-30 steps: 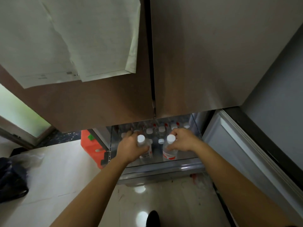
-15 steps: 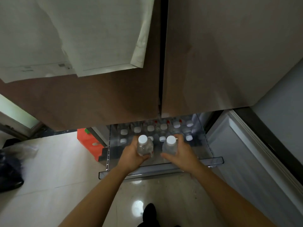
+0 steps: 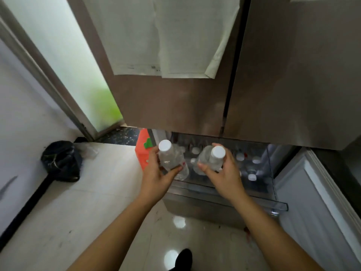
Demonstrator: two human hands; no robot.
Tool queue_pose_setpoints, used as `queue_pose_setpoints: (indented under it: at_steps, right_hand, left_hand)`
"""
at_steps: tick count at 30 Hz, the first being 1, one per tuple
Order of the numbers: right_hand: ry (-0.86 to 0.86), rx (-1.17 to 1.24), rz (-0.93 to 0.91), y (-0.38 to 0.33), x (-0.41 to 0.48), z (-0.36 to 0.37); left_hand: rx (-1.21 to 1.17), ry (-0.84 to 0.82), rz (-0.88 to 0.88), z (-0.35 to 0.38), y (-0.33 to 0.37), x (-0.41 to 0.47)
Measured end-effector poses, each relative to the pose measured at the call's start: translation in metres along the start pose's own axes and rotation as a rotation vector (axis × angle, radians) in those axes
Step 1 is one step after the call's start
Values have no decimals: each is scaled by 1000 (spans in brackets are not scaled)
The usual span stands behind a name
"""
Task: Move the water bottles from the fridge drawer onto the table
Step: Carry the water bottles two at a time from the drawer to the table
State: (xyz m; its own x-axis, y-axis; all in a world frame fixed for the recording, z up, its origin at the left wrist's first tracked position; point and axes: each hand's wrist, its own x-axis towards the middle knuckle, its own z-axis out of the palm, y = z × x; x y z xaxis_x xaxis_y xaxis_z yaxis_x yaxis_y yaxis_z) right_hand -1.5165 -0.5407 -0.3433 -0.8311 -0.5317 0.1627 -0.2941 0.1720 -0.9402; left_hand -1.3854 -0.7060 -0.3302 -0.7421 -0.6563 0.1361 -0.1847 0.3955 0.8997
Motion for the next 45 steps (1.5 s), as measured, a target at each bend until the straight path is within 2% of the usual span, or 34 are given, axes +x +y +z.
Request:
queue_pose_setpoints:
  at_steps: [4,11,17,31,45]
  right_hand:
    - [-67,76,-94,-50,-11,35]
    - [-393,80,-258,-118,-49,122]
    - [-604,75,-395,-166,-134,231]
    - [-915,61,-623,-302,-402,499]
    - [-1150,116,-683,-369,-548,751]
  left_hand:
    - [-19,250,10,-50,15,-50]
    - [47,499,-52,-160,10,-141]
    - [103,676,-140,-264,-12,-246]
    - [193,1041,-259,-533,-92,-523]
    - [275,1304,-395,-728,-191,-655]
